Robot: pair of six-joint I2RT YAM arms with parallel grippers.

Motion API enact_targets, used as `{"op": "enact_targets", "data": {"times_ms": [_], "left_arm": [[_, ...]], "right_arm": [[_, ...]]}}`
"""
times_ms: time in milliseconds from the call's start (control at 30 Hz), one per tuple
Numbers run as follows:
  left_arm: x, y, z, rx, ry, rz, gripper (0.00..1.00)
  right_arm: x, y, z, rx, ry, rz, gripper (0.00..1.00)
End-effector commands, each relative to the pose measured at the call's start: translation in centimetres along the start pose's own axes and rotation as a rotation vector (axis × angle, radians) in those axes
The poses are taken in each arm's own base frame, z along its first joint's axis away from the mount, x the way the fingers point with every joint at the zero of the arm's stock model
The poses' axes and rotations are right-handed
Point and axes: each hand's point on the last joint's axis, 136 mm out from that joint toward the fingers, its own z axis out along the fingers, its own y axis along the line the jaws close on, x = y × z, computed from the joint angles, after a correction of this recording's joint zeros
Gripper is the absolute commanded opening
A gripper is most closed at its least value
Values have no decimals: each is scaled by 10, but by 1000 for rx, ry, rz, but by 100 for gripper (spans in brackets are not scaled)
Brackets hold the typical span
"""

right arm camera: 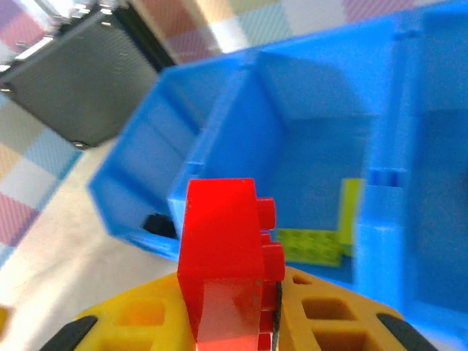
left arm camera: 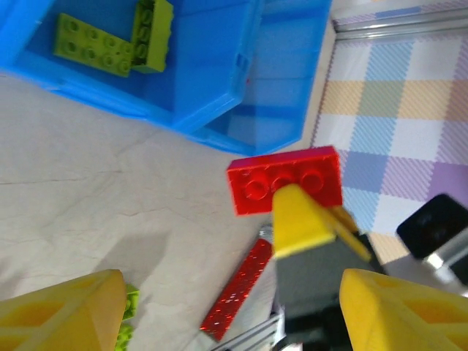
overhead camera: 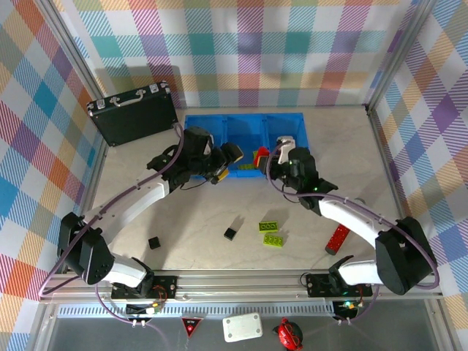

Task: Sort the legos into containers by color
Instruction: Place the lego in the container.

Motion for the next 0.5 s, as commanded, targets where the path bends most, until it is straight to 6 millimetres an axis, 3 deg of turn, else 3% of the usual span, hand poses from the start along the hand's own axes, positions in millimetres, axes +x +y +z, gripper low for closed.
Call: {"op": "enact_targets", "data": {"times_ms": [0,167,467], "left_arm": [[-7,14,-21,-91,-24,92,77],[-11,46,-37,-257,-32,195,77],[-22,117,-67,-507,-31,250,76]], "right_arm": [[2,-28,-2,96,119,-38,24],[6,-60,8,189,261,-66,24],[6,-94,39,288,442,-64,24]]}}
